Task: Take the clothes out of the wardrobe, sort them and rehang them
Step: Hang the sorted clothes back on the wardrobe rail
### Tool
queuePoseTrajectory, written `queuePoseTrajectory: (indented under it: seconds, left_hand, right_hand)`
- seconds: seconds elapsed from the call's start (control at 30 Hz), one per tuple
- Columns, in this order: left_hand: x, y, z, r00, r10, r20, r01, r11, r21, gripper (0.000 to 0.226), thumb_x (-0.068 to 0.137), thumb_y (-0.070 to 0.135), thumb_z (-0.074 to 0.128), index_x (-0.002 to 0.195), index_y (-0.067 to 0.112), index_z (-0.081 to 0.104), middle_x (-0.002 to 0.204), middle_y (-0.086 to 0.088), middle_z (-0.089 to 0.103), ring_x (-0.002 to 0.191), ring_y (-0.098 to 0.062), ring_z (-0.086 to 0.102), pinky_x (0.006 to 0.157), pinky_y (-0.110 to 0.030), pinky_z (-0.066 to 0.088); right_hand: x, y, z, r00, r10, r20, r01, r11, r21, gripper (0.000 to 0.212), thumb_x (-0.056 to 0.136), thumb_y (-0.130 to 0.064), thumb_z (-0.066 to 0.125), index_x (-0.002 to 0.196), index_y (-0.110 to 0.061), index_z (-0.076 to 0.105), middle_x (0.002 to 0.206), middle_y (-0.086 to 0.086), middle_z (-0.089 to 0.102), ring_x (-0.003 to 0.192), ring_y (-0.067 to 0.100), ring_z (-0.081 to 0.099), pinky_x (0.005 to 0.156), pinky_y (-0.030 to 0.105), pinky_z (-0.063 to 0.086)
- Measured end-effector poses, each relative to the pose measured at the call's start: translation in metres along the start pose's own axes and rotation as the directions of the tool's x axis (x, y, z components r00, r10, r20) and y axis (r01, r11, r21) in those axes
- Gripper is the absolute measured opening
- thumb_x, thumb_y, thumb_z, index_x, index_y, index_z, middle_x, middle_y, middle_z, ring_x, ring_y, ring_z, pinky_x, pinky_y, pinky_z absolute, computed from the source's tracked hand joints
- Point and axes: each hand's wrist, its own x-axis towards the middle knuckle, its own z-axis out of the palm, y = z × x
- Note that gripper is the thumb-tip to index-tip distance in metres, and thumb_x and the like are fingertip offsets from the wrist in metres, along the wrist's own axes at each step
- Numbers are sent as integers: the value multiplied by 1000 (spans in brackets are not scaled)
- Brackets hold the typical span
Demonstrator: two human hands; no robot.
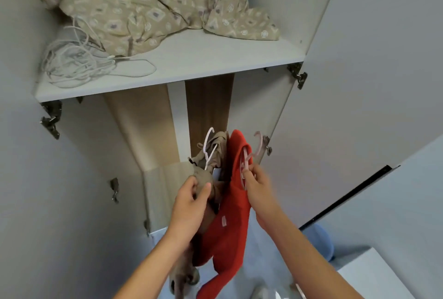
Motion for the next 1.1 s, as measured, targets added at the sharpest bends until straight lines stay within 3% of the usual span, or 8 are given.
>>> queuePoseTrajectory:
  seconds: [0.1,0.2,0.3,0.43,0.6,0.7,0.83,1.1]
  left_hand:
    - [20,4,14,1000,-9,21,8,999,40,32,104,12,62,81,14,40,69,5,29,66,-10,28,61,-29,27]
    - [35,8,31,1000,2,-20,-1,998,56,33,105,17,63,82,12,39,74,-1,29,69,-12,29,64,-31,28]
    - [46,13,48,998,19,-59,-14,996,84,39,104,22,65,85,-1,40,77,-4,35,72,-15,34,65,-28,32]
    - [51,20,72,991,56,-124,-36,987,157,34,105,22,63,81,14,39,72,-1,28,67,-15,26,56,-24,27]
    - [70,24,93,981,41,-191,-9,986,165,40,103,20,65,77,14,35,64,8,24,60,-8,23,55,-25,24]
    - [90,25,98,986,16,-169,1,995,103,38,100,9,68,75,9,41,64,5,38,60,-6,36,58,-24,33]
    - [119,23,101,987,-26,-156,31,999,30,32,100,6,68,76,11,47,67,-4,49,64,-11,46,61,-26,38]
    - [184,17,92,998,-15,-61,19,998,63,40,106,20,59,72,18,40,56,8,38,57,-10,39,54,-23,34]
  right_hand:
    - [36,3,-26,997,22,73,-14,995,-103,25,106,-21,51,95,1,56,102,4,55,83,16,54,81,33,45]
    - [77,12,-51,994,-14,111,36,980,-197,25,107,-22,51,89,-9,61,113,0,46,106,12,52,101,29,41]
    - [113,17,-72,991,-54,119,87,953,-291,33,107,-23,49,76,-24,58,93,4,51,94,22,49,84,35,42]
    - [138,19,-96,984,-91,156,151,889,-431,30,109,-23,43,79,-19,47,83,4,54,86,24,49,67,36,33]
    - [160,5,-106,965,-198,174,264,705,-658,25,110,-23,40,98,-11,60,111,12,52,109,33,44,95,42,37]
    - [174,-5,-106,951,-224,214,310,723,-618,24,110,-25,42,100,-10,59,110,11,51,113,32,48,87,41,43]
    - [197,-13,-105,942,-253,220,335,706,-624,24,109,-31,44,88,-21,52,95,4,55,89,28,61,74,36,41]
    - [235,-24,-79,962,-241,126,264,714,-648,31,110,-37,45,85,-23,54,86,-4,56,75,10,55,64,27,38]
